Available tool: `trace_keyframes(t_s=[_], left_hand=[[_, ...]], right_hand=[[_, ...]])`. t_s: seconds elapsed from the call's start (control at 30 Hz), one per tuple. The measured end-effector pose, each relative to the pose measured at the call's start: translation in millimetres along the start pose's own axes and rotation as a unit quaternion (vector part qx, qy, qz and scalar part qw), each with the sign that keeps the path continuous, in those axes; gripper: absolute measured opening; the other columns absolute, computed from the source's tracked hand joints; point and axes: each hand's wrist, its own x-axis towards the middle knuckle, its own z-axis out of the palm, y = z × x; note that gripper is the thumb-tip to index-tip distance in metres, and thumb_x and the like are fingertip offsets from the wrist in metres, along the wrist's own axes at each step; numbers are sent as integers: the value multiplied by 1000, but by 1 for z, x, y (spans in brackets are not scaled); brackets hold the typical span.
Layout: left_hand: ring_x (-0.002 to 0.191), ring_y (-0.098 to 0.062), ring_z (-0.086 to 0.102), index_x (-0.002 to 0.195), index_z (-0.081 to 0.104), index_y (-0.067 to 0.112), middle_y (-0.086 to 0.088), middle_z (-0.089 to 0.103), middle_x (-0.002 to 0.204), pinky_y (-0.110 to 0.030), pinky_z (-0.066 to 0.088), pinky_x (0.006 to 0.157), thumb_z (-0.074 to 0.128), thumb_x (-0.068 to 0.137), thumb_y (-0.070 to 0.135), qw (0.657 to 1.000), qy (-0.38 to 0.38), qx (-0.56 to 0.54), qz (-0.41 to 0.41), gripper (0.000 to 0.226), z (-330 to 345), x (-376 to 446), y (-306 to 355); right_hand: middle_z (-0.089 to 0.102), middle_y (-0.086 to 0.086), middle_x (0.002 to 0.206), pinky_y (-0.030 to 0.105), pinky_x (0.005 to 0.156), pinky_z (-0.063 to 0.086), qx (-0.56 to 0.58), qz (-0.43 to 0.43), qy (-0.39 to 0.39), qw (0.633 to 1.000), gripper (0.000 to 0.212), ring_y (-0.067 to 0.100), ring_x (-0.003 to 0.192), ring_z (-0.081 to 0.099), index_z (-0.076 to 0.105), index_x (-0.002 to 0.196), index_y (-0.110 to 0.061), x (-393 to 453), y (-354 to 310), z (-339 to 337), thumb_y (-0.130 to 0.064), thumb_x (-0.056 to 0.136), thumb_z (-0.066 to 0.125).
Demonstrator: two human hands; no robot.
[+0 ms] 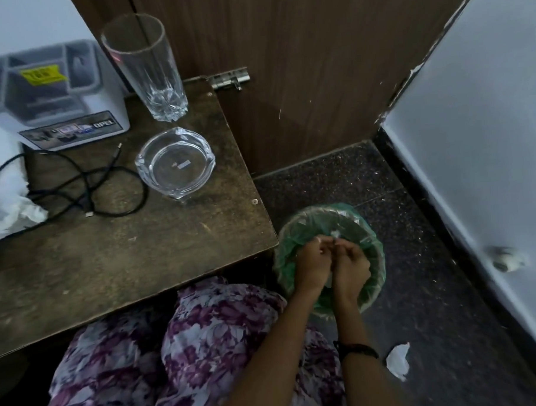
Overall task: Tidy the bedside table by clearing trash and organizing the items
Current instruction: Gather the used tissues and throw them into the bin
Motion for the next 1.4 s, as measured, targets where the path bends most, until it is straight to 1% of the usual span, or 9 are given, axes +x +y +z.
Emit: trace_keyframes(t_s=[0.17,0.37,0.53,0.7,0.83,0.97,1.2,1.3,1.4], left_hand=[[98,-15,63,110,62,8,-7,68,109,-16,51,79,47,92,5,987,77,-33,138,23,-45,-54,54],[86,-1,64,105,65,19,8,69,93,-11,49,77,53,87,3,947,197,-74,244,27,-156,-110,76],[87,-10,65,105,64,19,2,71,96,-19,47,77,55,86,6,909,349,19,226,25,-253,-121,44],[99,-34,56,109,65,8,-15,68,106,-42,46,80,49,82,-2,834,488,213,146,33,-336,-116,-4],[111,-40,44,122,59,6,-17,61,122,-49,37,84,61,83,5,820,471,321,52,40,-371,-111,-27],[113,-34,43,108,67,11,-13,67,113,-42,28,88,61,85,14,832,455,315,37,24,-378,-102,-33],[89,-26,56,99,68,15,-5,67,86,-36,31,83,64,84,19,840,484,219,105,16,-369,-116,-22],[73,0,56,92,66,16,3,65,84,-5,40,70,67,82,15,885,428,80,165,10,-348,-130,0],[78,-1,55,91,66,16,2,63,90,-4,37,67,68,81,15,891,402,82,193,10,-335,-128,9]], right_hand=[[69,5,90,29,77,53,99,-148,-13,984,17,18,87,65,67,98,-8,-48,-76,-15,-5,92,51],[72,5,94,29,80,55,155,-236,-158,946,15,16,89,68,69,99,-12,-127,-147,10,-11,91,56],[68,-13,87,10,77,46,17,-358,-326,875,13,-8,82,62,70,95,-17,-185,-171,79,-13,89,60],[74,0,98,28,81,51,-120,-454,-394,790,16,12,92,67,71,100,-16,-219,-180,149,-17,88,61],[73,2,105,34,79,53,-211,-466,-398,762,23,19,100,66,69,107,-16,-229,-186,185,-27,88,60],[72,9,92,36,68,52,-301,-455,-391,741,30,26,89,65,71,93,-8,-236,-183,207,-36,86,61],[70,0,96,29,68,49,-180,-408,-393,805,18,15,86,65,73,93,-16,-234,-187,186,-30,84,65],[69,-1,90,37,72,54,-102,-358,-361,855,17,13,80,64,71,88,-17,-221,-186,150,-32,81,66],[69,-4,84,39,72,54,-80,-313,-337,884,17,13,78,64,69,88,-18,-204,-180,118,-33,81,67]])
